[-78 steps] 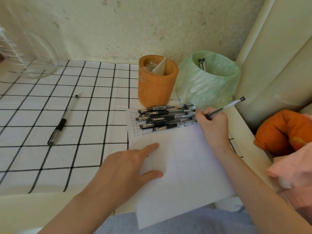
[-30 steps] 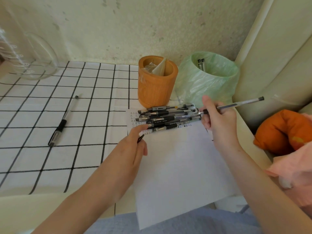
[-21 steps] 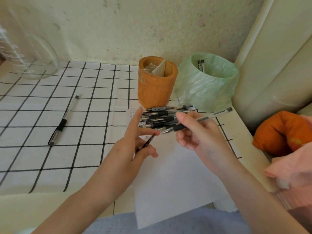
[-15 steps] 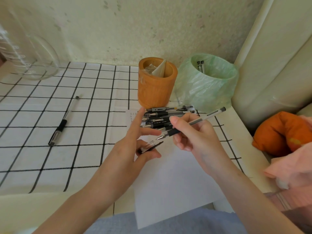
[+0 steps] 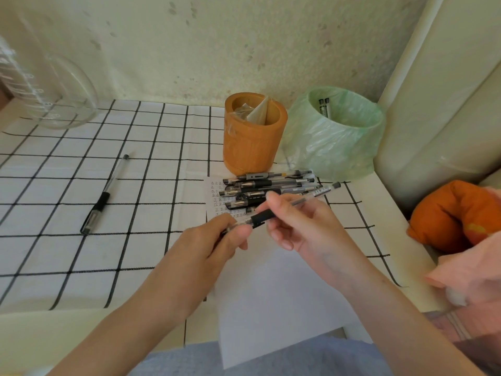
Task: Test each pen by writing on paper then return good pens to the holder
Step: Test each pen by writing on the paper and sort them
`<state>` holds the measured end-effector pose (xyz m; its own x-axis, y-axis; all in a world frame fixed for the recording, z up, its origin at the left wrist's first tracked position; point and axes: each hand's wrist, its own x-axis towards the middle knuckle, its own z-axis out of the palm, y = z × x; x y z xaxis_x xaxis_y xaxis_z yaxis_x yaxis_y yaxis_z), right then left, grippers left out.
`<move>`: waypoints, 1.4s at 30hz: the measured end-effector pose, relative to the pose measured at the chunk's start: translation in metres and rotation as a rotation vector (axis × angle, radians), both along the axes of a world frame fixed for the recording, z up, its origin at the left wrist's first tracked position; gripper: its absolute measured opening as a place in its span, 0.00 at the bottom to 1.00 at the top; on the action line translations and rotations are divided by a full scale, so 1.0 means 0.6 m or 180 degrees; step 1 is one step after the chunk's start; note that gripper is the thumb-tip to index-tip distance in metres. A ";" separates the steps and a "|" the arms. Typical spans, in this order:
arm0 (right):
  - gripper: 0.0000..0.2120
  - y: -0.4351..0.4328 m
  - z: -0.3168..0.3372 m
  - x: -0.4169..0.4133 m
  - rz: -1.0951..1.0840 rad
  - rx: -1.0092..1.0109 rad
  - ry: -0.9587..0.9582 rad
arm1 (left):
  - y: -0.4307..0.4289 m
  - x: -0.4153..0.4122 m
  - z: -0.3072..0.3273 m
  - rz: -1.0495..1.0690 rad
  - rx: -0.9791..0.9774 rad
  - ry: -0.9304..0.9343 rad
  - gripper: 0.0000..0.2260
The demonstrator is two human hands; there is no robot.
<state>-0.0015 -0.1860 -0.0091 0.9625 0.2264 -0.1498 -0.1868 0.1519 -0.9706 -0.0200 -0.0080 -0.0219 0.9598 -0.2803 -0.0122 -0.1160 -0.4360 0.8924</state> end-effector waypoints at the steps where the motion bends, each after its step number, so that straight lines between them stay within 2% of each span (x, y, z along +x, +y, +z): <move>1: 0.14 -0.002 0.001 0.001 0.0010 0.0136 0.0045 | 0.001 -0.001 0.000 -0.0061 -0.0094 0.0095 0.15; 3: 0.13 -0.005 0.001 0.002 0.0005 0.0194 0.0062 | 0.002 -0.003 -0.001 -0.0118 -0.0172 0.0130 0.15; 7: 0.13 -0.001 -0.010 -0.001 0.0018 -0.0081 -0.0125 | 0.002 -0.002 -0.009 0.0033 0.0070 -0.0085 0.15; 13: 0.10 0.007 -0.018 -0.005 0.0045 -0.0100 -0.0219 | -0.001 -0.006 -0.011 0.0182 0.0291 -0.0159 0.16; 23: 0.10 0.018 -0.015 -0.010 0.0048 -0.0066 -0.0191 | 0.006 -0.011 -0.009 0.0215 0.0148 -0.0158 0.15; 29: 0.14 0.033 -0.011 -0.002 -0.0026 0.0289 0.0160 | 0.013 -0.002 0.008 0.0277 0.0077 -0.0202 0.17; 34: 0.14 0.026 0.008 0.022 -0.0447 0.0272 0.0322 | 0.032 0.016 0.025 0.0462 0.0977 -0.0482 0.24; 36: 0.14 0.017 0.014 0.033 -0.0610 0.0360 0.0471 | 0.052 0.022 0.021 0.0789 0.1199 -0.0814 0.18; 38: 0.13 0.010 0.018 0.043 -0.0588 0.0460 0.0583 | 0.079 0.033 0.005 0.1017 0.1739 -0.1417 0.07; 39: 0.11 0.008 0.019 0.046 -0.0532 0.0458 0.0582 | 0.092 0.038 -0.006 0.1143 0.2039 -0.1485 0.06; 42: 0.09 0.007 0.016 0.051 -0.0522 0.0285 0.0405 | 0.122 0.046 -0.023 0.1433 0.2634 -0.1003 0.15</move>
<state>0.0294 -0.1819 0.0006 0.9621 0.0864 -0.2586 -0.2725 0.2749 -0.9220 0.0079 0.0652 -0.0357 0.9677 0.0926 0.2345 0.0336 -0.9693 0.2437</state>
